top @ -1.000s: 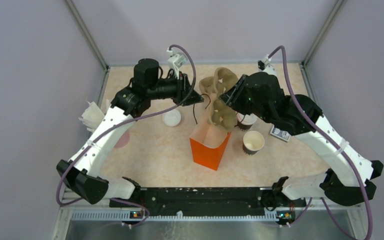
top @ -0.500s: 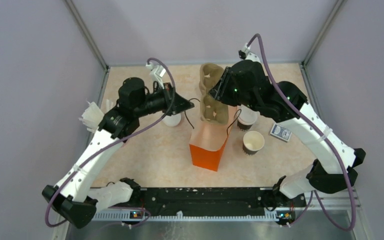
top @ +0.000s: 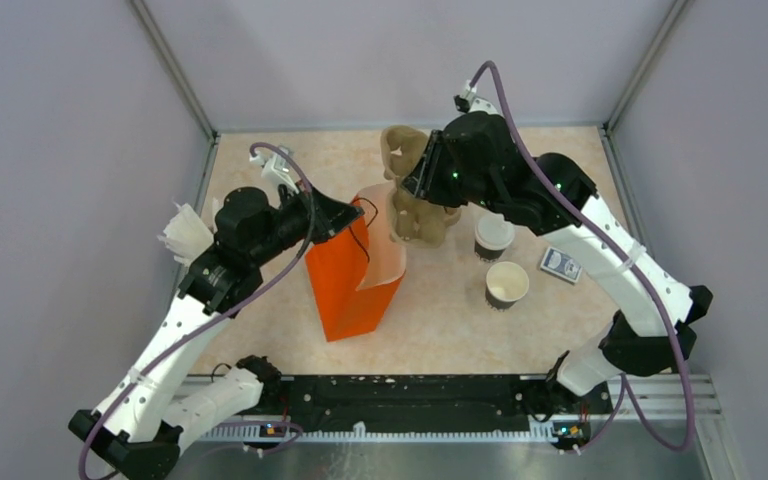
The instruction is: Pack the takeout coffee
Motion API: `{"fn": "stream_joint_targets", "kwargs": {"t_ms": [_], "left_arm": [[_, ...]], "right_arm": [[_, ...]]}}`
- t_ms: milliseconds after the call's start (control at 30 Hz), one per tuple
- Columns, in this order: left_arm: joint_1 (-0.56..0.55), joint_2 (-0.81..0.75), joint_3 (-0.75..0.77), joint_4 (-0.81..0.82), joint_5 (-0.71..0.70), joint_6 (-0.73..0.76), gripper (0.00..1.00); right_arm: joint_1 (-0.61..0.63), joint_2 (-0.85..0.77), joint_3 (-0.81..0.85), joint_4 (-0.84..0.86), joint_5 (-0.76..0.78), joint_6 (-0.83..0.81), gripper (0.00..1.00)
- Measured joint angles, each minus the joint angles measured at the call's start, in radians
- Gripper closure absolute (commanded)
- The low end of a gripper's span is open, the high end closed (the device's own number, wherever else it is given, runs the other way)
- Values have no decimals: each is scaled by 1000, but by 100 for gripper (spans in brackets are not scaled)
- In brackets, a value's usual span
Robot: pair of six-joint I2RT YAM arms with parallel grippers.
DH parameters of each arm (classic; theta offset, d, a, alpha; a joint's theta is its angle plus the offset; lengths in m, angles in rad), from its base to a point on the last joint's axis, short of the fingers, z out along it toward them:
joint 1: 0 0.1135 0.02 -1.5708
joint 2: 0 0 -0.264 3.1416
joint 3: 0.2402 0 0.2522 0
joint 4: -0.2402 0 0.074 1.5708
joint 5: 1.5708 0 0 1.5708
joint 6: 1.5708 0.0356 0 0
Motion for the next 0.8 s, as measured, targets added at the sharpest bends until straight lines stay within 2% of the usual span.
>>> {"fn": "stream_joint_targets", "kwargs": {"t_ms": [100,300,500,800], "left_arm": [[0,-18,-42,-3,-18,-4,100],[0,-28,-43,2,-22,-1,100],[0,-55,-41,3,-23,25,100],[0,-111,-45,26,-4,47,100]], "right_arm": [[23,-3,-23,12,-5,18,69],[58,-32,-199,101,-48,57,70],[59,-29,-209,148,-33,55,69],[59,-83,-370,361,39,22,70]]}}
